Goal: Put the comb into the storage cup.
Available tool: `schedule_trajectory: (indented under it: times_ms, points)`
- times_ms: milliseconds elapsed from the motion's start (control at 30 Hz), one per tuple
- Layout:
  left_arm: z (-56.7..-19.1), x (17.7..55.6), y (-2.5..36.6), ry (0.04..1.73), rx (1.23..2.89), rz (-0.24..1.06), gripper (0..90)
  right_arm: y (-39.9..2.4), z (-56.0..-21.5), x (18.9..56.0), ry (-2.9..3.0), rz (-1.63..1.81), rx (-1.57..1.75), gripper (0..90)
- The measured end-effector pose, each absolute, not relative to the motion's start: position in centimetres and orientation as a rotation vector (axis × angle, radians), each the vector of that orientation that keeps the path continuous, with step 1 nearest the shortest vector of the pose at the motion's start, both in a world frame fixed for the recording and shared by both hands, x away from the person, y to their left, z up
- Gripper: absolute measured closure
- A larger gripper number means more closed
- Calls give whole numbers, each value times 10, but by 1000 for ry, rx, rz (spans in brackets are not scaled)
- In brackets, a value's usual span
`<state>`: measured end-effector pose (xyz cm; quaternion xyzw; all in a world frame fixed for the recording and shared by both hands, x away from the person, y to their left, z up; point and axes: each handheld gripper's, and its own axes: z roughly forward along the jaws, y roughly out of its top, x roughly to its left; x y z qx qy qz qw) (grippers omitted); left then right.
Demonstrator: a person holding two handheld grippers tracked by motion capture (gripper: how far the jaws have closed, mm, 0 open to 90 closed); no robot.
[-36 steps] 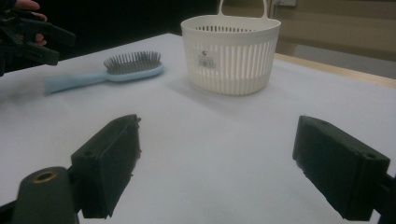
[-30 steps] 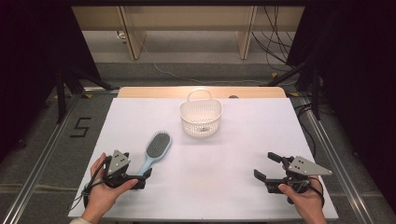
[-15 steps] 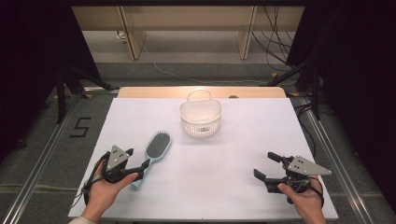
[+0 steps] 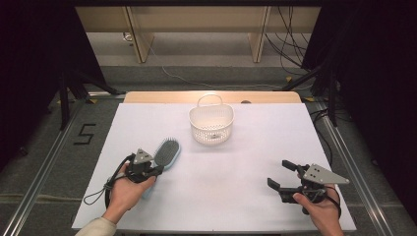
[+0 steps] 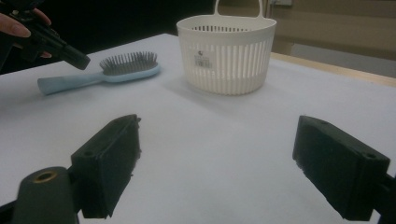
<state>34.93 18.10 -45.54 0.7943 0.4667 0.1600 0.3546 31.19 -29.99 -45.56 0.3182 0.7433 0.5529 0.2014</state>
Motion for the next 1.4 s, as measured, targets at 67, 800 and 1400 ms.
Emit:
schedule_trajectory:
  times_ms: [67,800,1400]
  points:
    - [-455,350,181,1216,2055,418,898,-300,-455,312,2076,1544,889,155]
    - [-472,347,171,1278,2295,239,898,-300,-455,311,2082,1540,885,155]
    - [-473,353,184,1326,2338,258,898,-300,-455,312,2083,1541,886,156]
